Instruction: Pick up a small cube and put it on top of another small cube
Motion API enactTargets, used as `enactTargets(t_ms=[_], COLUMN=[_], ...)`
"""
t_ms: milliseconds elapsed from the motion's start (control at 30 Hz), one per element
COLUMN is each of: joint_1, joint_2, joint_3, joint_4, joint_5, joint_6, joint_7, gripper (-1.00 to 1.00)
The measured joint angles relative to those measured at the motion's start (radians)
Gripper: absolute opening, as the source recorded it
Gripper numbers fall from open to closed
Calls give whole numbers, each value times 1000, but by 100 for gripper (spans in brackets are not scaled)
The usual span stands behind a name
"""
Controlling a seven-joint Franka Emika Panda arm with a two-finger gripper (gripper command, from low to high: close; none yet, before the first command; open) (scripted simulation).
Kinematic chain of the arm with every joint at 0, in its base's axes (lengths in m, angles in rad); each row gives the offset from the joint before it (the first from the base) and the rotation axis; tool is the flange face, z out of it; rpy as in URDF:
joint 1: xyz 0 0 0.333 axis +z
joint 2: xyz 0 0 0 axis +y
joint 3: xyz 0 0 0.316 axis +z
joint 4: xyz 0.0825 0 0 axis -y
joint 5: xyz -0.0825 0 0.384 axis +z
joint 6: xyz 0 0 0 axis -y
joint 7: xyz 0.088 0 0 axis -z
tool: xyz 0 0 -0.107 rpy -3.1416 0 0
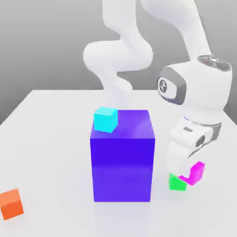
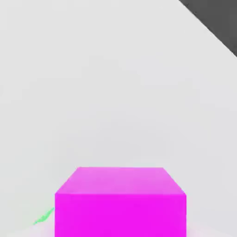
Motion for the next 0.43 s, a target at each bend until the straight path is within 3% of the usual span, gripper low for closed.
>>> enactTargets(t_ms=[133,333,367,433], joint_1=[60,44,49,49], joint_2=[-91,104,122,122], joint_3=[-12,-36,-45,-45], joint_4=[-115,-120,-119,-119], joint_5=[93,-66,-89,-89], joint_6=[30,224,241,241], joint_7=[-129,-25,-9,-9], gripper=[-100,-100,100,100])
